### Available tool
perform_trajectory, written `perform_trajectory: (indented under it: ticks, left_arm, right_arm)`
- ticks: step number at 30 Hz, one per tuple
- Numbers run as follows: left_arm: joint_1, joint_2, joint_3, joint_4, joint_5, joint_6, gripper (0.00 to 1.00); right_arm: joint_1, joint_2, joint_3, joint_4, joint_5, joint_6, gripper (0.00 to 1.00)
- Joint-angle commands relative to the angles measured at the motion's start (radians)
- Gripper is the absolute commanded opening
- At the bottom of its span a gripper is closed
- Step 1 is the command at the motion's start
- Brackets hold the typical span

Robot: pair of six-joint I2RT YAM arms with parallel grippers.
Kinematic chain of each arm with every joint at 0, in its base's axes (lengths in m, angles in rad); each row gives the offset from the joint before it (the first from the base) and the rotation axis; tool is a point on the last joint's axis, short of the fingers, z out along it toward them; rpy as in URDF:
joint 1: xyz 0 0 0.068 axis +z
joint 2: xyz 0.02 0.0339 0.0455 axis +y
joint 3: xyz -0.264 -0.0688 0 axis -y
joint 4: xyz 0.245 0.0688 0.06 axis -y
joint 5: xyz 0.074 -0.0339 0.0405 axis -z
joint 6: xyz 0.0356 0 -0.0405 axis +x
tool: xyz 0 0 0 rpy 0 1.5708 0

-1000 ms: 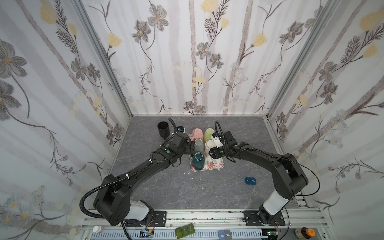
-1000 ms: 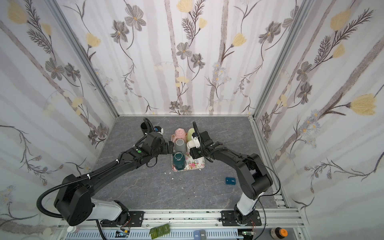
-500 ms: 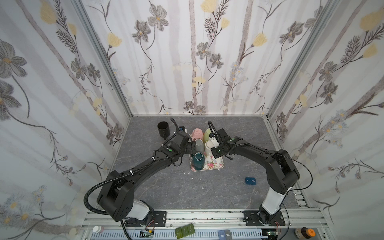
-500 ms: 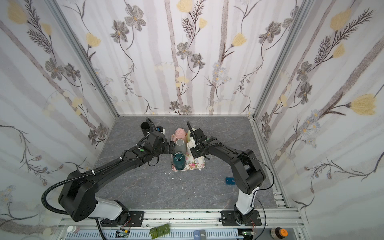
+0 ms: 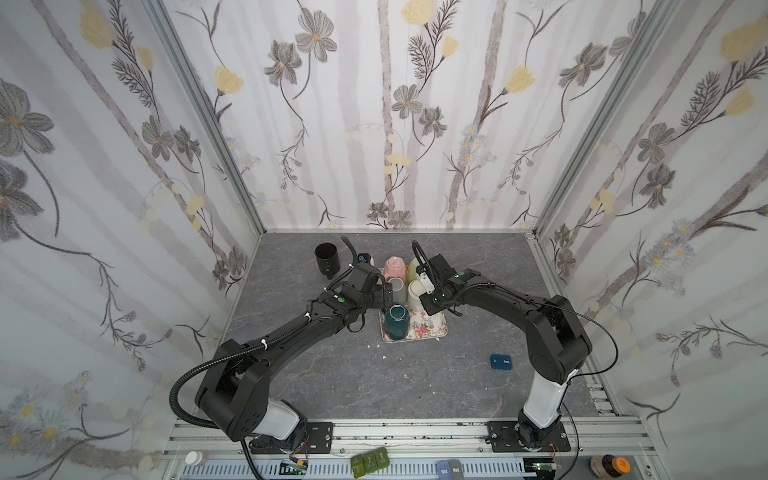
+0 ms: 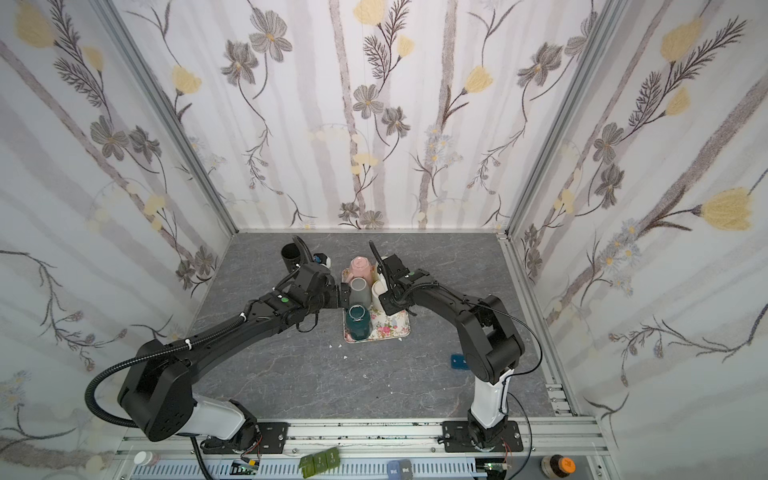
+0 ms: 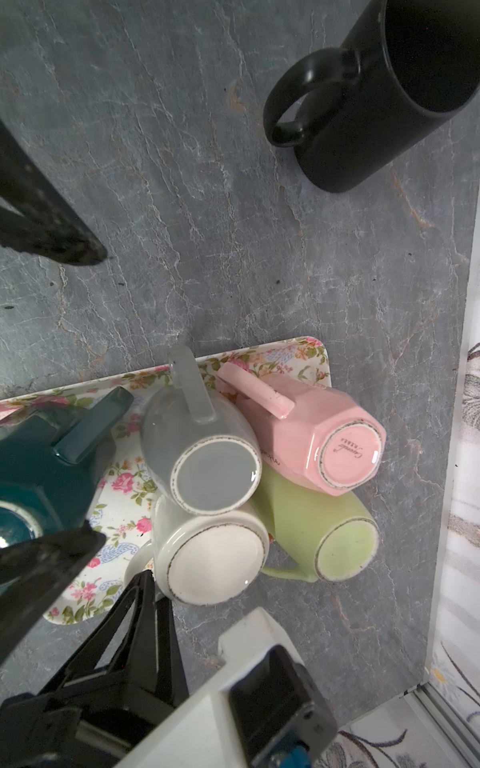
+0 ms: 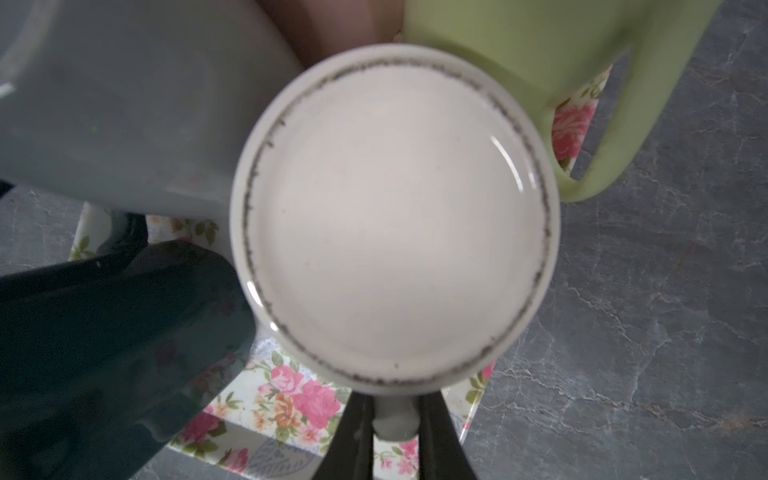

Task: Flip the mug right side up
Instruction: 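Lower the right gripper and close it on the white mug's handle, then lift the white mug off the tray with the right gripper, tilting it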

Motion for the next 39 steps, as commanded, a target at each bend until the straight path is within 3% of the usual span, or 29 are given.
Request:
perform_trajectory:
  ticks: [1,39]
  left_arm:
    - [0.001,0.001,-0.001,0.004,-0.004,-0.012,1.0]
    - [0.001,-0.024,-0.068,0.053,0.016,-0.046,1.0]
  right_arm:
    - [0.001,0.003,0.003,-0.019,0.025,-0.021,0.0]
    - [-0.128,-0.274,-0.328,0.197,-0.234,0.107,0.0]
